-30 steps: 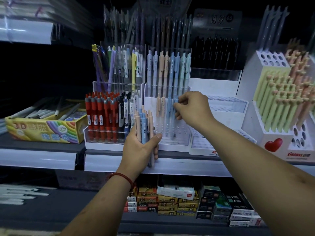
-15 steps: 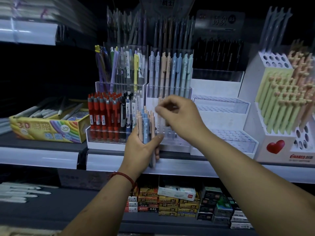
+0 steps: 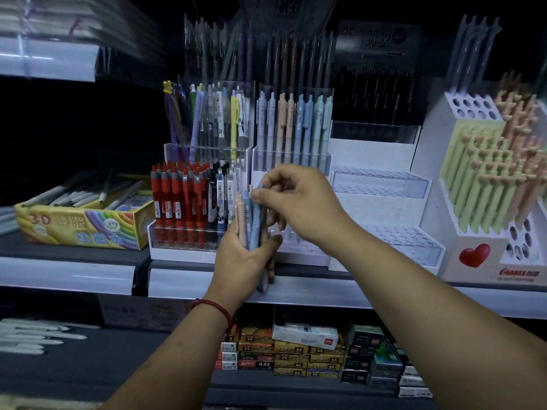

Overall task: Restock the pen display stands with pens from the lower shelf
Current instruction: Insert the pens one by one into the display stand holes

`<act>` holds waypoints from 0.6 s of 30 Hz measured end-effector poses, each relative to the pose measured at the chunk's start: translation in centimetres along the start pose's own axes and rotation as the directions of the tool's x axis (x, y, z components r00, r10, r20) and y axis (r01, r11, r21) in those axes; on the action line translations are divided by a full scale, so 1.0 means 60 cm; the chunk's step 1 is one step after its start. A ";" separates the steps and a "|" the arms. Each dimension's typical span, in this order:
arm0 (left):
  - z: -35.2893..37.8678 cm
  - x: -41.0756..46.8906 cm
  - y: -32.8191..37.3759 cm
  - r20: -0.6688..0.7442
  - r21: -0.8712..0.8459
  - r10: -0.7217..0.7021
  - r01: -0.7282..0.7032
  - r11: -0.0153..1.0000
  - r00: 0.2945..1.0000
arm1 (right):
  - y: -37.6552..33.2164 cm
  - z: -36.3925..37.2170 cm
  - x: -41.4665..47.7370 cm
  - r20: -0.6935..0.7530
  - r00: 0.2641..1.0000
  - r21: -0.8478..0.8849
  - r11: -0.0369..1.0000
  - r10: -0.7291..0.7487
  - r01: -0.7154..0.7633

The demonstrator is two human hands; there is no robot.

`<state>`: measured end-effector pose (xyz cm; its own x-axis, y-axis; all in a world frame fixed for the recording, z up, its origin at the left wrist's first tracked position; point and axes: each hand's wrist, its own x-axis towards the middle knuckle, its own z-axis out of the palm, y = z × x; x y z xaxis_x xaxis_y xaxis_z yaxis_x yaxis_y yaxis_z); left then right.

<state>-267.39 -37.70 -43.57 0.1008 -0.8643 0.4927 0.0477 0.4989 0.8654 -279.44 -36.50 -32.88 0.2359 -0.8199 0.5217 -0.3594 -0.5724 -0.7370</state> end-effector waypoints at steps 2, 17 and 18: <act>0.001 0.000 -0.003 -0.001 -0.024 -0.032 0.032 0.999 0.999 | -0.007 -0.016 0.005 -0.066 0.998 0.081 0.997 0.003 0.002; 0.001 0.004 -0.013 0.000 -0.058 -0.057 0.057 0.997 0.998 | 0.012 -0.089 0.087 -0.358 0.915 -0.346 0.937 -0.186 0.055; 0.002 0.004 -0.013 -0.005 -0.057 -0.059 0.059 0.997 0.998 | 0.018 -0.086 0.086 -0.345 0.921 -0.361 0.931 -0.182 0.048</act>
<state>-267.51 -38.31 -44.09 0.1023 -0.8919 0.4404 0.1100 0.4502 0.8861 -283.28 -41.27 -28.79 -0.0292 -0.6463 0.7626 -0.6495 -0.5676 -0.5059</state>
